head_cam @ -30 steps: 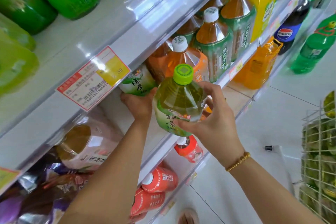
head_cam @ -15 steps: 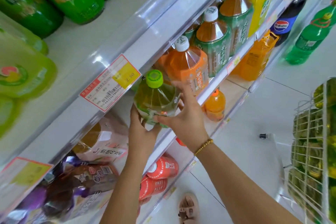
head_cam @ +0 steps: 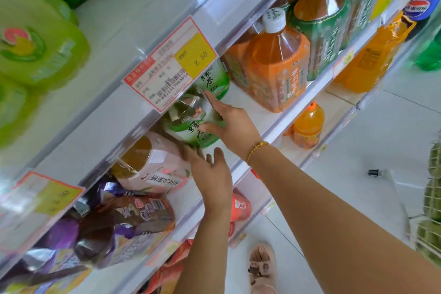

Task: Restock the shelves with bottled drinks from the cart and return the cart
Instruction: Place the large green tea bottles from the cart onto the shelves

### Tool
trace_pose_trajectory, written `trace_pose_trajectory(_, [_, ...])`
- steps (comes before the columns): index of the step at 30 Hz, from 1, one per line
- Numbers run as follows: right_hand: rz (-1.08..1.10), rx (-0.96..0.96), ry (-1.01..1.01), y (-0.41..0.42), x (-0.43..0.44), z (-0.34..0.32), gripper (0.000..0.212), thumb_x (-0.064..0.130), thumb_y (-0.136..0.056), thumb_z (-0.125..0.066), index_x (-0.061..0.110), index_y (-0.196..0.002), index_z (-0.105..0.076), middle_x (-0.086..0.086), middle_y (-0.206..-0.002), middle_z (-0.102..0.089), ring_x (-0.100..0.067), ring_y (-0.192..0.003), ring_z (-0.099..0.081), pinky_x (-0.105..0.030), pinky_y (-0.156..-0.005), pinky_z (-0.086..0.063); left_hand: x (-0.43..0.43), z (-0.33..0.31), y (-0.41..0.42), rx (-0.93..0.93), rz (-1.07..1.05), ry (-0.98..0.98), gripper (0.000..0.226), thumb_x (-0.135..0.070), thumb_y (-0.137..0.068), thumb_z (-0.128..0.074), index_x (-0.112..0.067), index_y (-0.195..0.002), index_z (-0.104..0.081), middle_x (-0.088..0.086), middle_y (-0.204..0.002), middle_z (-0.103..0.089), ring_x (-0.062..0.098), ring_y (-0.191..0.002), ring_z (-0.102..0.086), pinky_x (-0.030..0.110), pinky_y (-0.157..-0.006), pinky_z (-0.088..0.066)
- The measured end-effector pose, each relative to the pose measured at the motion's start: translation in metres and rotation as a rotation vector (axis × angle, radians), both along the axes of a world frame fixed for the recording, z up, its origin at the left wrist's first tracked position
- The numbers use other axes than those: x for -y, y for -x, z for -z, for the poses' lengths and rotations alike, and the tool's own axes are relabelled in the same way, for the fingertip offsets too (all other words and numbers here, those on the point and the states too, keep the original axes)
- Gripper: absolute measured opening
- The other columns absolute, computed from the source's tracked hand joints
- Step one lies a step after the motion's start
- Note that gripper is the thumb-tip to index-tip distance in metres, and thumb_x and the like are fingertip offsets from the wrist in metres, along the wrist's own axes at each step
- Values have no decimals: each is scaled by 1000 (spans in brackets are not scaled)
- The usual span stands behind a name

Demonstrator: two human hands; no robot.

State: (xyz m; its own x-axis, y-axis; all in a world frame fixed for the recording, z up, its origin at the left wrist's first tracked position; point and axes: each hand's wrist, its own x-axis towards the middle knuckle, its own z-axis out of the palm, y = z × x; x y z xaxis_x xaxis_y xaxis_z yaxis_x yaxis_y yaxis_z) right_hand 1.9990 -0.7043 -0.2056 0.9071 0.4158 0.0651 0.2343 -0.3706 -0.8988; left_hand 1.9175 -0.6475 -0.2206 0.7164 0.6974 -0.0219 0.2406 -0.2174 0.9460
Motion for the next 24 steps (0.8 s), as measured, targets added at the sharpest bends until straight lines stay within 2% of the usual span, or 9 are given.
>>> trace_pose_trajectory(3, [-107,44,79,-12,-16,1,69,19,-90,-60,20,-148,-22,-15,-102,-64,-27,-94,-59,-24,-78,-39,0,7,9,-66,70,-31,69,4,-91,-50,-12,-149,-18,6,-152,-30,19,-138,-33,12,-102,-35])
trace_pose_trajectory(5, [-165,92,194,-25,-21,3,54,14,-94,-52,15,-145,-33,-15,-109,-63,-29,-100,-59,-31,-84,-43,0,9,10,-98,126,-159,73,0,-90,-53,-15,-150,-15,4,-156,-21,18,-142,-24,27,-114,-27])
trace_pose_trajectory(8, [-166,169,471,-38,1,15,40,21,-95,-48,19,-135,-48,-12,-119,-61,-32,-108,-57,-37,-91,-48,-6,11,1,-214,187,-389,83,-3,-87,-58,-20,-151,-8,18,-157,2,23,-147,2,16,-112,-8])
trace_pose_trajectory(11, [-148,255,649,-31,43,31,25,22,-93,-45,16,-113,-60,-7,-115,-61,-29,-103,-59,-40,-87,-50,-9,14,-15,-349,192,-458,89,-10,-87,-60,-23,-150,2,29,-150,22,37,-143,13,32,-117,-12])
trace_pose_trajectory(12, [-157,299,639,-27,53,34,23,21,-93,-44,14,-105,-62,-5,-113,-61,-27,-101,-59,-40,-86,-50,-11,16,-20,-374,183,-492,90,-12,-87,-60,-23,-150,3,31,-148,24,40,-142,14,39,-118,-13])
trace_pose_trajectory(14, [-177,350,613,-21,63,33,24,22,-94,-43,14,-105,-62,-2,-116,-60,-24,-104,-58,-39,-89,-48,-14,21,-31,-408,154,-531,89,-16,-87,-59,-22,-150,2,33,-147,23,44,-141,13,47,-117,-15])
trace_pose_trajectory(17, [-205,328,638,-21,65,27,29,28,-96,-42,18,-118,-59,0,-127,-56,-24,-111,-56,-38,-94,-46,-27,23,-49,-481,85,-579,88,-21,-86,-59,-24,-150,1,33,-149,20,45,-142,7,46,-117,-14])
trace_pose_trajectory(21, [-201,258,638,-22,64,27,35,31,-96,-43,18,-126,-55,0,-135,-51,-24,-116,-54,-37,-97,-45,-44,18,-73,-547,22,-601,87,-23,-87,-56,-24,-150,3,31,-151,15,43,-143,-1,51,-113,-25])
trace_pose_trajectory(24, [-208,241,631,-23,63,28,37,30,-95,-44,19,-129,-53,1,-137,-50,-25,-116,-54,-37,-97,-46,-48,12,-84,-540,4,-562,84,-17,-87,-54,-21,-151,2,26,-153,15,39,-144,2,48,-116,-20])
